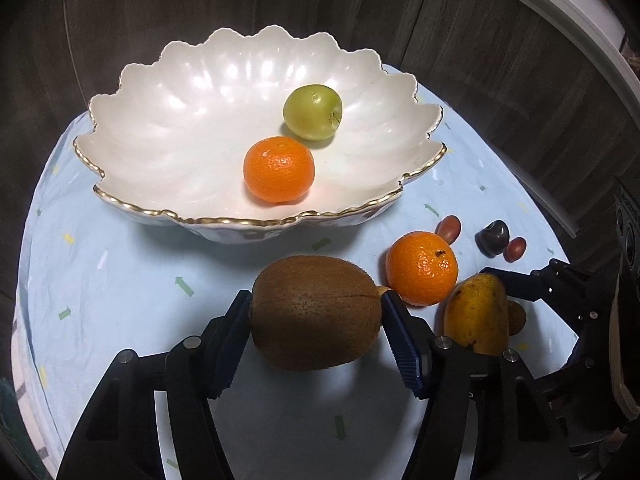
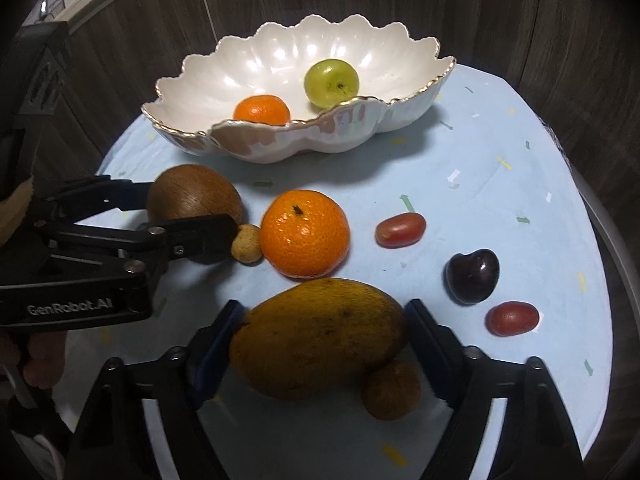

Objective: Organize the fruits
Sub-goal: 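Close left gripper on the brown kiwi while right gripper closes on the mango, then lift the kiwi with left gripper while right gripper lifts the mango toward the bowl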

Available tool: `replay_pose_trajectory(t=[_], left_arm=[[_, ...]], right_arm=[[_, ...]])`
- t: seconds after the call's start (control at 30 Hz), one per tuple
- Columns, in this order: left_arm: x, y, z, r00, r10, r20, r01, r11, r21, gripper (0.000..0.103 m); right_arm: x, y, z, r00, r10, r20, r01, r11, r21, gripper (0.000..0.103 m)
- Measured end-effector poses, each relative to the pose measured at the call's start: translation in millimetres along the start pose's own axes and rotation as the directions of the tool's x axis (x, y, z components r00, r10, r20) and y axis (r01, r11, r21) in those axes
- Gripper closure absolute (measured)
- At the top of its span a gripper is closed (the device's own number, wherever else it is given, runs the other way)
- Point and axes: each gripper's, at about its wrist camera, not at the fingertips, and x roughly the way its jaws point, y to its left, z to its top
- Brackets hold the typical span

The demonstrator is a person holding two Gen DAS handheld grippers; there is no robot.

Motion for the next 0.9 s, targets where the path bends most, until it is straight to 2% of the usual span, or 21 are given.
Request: replay_pose_trajectory(t=[0.47, 0.9], left_arm=[[-13, 0, -12, 1.000, 0.026, 0.015, -0.026, 0.999, -0.026, 0.042], [-42, -1, -20, 0.996, 0.057, 0.066, -0.055, 0.998, -0.042, 0.042]], right_arm=[[-11, -4, -1, 1.000, -0.001, 0.016, 0.000, 0.999, 0.032, 0.026], [-28, 6, 3, 0.999, -0.005, 0.054, 0.003, 1.000, 0.022, 0.026]])
